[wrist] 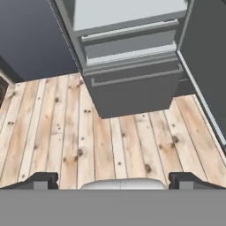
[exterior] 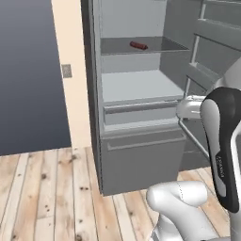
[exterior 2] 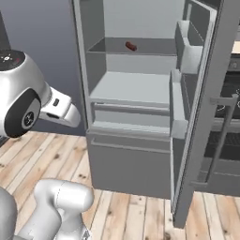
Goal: Retrieve the sausage and cheese from the fridge and place them on the cutting board on the counter.
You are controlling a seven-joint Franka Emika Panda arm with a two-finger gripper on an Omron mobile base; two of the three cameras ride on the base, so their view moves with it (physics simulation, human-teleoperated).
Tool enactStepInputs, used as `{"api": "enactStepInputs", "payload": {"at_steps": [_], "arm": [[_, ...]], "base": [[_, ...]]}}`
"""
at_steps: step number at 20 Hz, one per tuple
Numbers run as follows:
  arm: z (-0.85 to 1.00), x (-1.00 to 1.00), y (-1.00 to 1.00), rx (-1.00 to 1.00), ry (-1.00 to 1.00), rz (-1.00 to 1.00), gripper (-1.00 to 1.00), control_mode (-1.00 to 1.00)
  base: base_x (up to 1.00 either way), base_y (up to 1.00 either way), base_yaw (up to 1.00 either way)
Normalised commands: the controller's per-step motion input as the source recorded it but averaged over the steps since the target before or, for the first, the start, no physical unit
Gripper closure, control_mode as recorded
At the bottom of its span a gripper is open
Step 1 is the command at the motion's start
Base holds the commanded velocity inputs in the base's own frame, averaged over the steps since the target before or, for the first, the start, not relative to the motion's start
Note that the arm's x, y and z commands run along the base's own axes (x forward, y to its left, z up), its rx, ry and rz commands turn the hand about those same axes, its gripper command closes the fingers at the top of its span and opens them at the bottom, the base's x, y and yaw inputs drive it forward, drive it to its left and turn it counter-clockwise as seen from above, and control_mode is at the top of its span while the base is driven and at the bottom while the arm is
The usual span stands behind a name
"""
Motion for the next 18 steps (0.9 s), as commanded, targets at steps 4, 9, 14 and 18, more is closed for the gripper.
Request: {"api": "enactStepInputs", "payload": {"at_steps": [4, 9, 14, 18], "arm": [[0.00, 0.00, 0.00, 0.00, 0.00, 0.00, -1.00, 1.00], [0.00, 0.00, 0.00, 0.00, 0.00, 0.00, -1.00, 1.00], [0.00, 0.00, 0.00, 0.00, 0.00, 0.00, -1.00, 1.00], [0.00, 0.00, 0.00, 0.00, 0.00, 0.00, -1.00, 1.00]], "base": [[0.92, -0.19, 0.27], [0.81, -0.27, 0.03], [0.80, -0.51, -0.13], [0.66, -0.39, -0.27]]}}
